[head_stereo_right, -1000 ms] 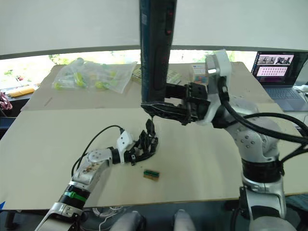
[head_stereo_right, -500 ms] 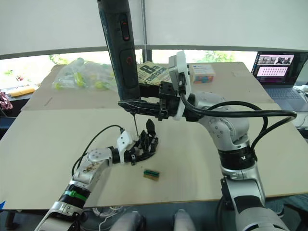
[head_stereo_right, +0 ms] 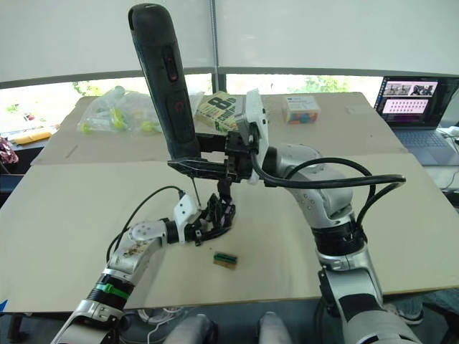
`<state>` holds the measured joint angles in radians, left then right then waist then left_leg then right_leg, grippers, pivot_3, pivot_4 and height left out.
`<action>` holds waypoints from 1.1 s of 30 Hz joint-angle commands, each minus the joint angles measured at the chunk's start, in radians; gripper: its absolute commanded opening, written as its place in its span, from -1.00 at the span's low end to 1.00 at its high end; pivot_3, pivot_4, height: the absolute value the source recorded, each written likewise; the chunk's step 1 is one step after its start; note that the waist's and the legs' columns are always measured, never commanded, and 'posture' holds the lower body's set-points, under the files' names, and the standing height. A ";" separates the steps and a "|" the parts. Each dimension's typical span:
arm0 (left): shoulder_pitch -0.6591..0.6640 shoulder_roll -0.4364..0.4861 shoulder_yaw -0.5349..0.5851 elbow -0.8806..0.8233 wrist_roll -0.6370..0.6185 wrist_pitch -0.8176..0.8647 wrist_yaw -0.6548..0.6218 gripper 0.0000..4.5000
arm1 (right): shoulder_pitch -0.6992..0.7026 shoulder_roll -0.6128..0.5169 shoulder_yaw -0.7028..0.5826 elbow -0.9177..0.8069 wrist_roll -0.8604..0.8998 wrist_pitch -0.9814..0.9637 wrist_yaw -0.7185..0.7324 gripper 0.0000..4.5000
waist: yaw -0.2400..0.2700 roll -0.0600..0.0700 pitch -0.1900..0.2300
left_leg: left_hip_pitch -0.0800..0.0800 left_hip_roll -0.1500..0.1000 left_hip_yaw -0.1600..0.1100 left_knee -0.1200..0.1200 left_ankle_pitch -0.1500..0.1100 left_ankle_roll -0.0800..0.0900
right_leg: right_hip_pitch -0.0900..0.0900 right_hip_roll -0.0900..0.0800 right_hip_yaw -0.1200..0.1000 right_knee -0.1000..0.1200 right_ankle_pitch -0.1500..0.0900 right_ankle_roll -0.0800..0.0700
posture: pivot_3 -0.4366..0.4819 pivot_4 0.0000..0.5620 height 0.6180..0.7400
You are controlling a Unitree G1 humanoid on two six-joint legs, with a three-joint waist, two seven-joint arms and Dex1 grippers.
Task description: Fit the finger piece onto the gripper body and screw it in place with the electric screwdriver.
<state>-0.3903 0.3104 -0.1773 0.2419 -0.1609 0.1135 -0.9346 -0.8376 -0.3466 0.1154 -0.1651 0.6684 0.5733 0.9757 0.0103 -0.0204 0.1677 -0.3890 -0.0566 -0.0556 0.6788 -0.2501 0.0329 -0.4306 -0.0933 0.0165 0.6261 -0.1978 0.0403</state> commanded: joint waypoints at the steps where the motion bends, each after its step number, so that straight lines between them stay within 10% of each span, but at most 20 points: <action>1: 0.011 0.001 -0.016 -0.001 -0.002 0.018 -0.009 0.04 | -0.001 0.006 -0.011 -0.034 -0.007 -0.045 0.012 -0.13 | 0.000 0.000 0.000 | 0.000 0.000 0.000 0.000 0.000 0.000 | 0.000 0.000 0.000 0.000 0.000 0.000 | -0.05 -0.47 1.00; 33: 0.026 0.006 -0.019 -0.009 -0.002 0.031 -0.009 0.04 | 0.059 0.022 0.027 -0.001 -0.130 -0.132 0.068 -0.13 | -0.004 0.000 0.000 | 0.000 0.000 0.000 -0.001 0.000 0.000 | -0.001 0.000 0.000 0.000 0.000 0.000 | -0.05 -0.47 1.00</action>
<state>-0.3847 0.3165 -0.1776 0.2315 -0.1615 0.1298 -0.9345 -0.7674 -0.3328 0.1544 -0.1411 0.5311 0.4845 1.0393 0.0061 -0.0204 0.1677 -0.3890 -0.0566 -0.0555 0.6781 -0.2501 0.0328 -0.4313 -0.0930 0.0165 0.6260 -0.1978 0.0403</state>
